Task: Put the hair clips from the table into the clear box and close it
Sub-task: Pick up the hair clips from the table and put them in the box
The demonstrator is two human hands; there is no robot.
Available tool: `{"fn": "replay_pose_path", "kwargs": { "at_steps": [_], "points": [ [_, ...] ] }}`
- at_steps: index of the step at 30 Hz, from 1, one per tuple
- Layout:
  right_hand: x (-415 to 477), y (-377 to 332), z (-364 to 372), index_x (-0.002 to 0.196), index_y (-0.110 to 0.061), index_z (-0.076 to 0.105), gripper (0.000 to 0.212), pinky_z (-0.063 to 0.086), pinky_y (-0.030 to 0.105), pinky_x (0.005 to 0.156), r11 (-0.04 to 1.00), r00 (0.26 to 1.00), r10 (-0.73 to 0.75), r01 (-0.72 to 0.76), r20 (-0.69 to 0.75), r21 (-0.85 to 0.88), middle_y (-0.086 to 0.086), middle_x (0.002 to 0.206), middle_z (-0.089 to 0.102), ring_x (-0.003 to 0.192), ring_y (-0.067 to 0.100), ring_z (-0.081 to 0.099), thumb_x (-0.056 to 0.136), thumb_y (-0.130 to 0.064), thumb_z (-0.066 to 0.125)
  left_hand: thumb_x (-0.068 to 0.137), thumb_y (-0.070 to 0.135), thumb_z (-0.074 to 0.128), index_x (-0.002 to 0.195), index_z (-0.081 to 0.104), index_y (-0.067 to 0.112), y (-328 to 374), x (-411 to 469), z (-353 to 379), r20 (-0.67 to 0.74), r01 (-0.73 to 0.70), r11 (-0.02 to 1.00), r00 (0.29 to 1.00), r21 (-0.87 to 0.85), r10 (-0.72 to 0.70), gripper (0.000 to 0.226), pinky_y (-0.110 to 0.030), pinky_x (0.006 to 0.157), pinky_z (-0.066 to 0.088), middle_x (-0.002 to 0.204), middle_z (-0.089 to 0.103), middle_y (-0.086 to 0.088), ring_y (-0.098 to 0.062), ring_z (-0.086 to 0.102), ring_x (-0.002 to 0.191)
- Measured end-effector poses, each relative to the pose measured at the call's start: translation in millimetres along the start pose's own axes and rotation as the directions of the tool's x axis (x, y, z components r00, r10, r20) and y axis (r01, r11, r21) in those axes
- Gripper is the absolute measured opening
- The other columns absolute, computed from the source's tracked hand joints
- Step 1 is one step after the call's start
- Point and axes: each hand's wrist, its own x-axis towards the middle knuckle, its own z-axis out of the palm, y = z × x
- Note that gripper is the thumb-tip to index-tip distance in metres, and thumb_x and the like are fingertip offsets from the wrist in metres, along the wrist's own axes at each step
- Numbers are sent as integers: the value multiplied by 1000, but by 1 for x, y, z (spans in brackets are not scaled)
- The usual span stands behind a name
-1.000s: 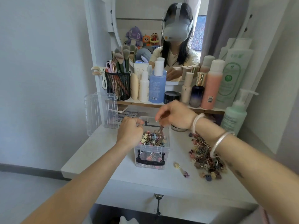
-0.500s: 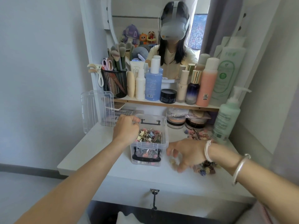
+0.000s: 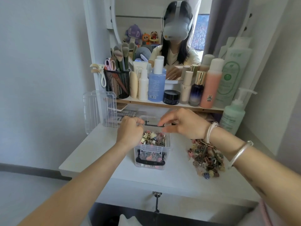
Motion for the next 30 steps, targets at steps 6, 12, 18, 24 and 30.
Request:
{"fn": "replay_pose_path", "kwargs": {
  "at_steps": [6, 12, 18, 24, 30],
  "points": [
    [-29, 38, -7, 125, -22, 52, 47, 40, 28, 98, 894, 871, 361, -221, 333, -390, 2, 129, 55, 114, 19, 53, 82, -30, 65, 91, 6, 45, 115, 63, 9, 0, 0, 5, 7, -12, 1000, 1000, -29, 12, 30, -33, 104, 37, 132, 51, -12, -26, 51, 119],
    [-42, 53, 16, 120, -23, 53, 48, 44, 30, 86, 855, 841, 402, -203, 362, -478, 4, 120, 58, 105, 21, 53, 75, -28, 70, 90, 6, 44, 113, 64, 10, 2, 2, 12, 17, -17, 999, 1000, -39, 18, 30, -32, 102, 39, 133, 53, -12, -27, 54, 118],
    [-36, 54, 28, 124, -23, 51, 46, 35, 26, 78, 890, 871, 312, -128, 380, -439, 6, 116, 48, 107, 23, 47, 80, -16, 63, 90, 6, 44, 113, 64, 10, 1, 3, 12, 17, -24, 999, 1000, -22, 25, 30, -30, 102, 37, 134, 52, -11, -27, 53, 119],
    [-34, 61, 30, 111, -15, 63, 34, 37, 19, 75, 904, 910, 268, -124, 316, -409, 3, 119, 60, 101, 18, 52, 81, -1, 57, 91, 7, 44, 113, 64, 10, 3, 3, 12, 18, -26, 1000, 999, -10, 27, 30, -30, 100, 37, 134, 51, -11, -28, 53, 118],
    [-32, 66, 19, 101, -16, 68, 31, 48, 28, 91, 906, 937, 263, -157, 232, -393, 5, 115, 65, 109, 22, 57, 79, 3, 57, 91, 8, 45, 113, 64, 10, 3, 2, 11, 18, -25, 1000, 1000, -10, 25, 29, -32, 100, 39, 133, 52, -12, -27, 55, 115]
  ]
}}
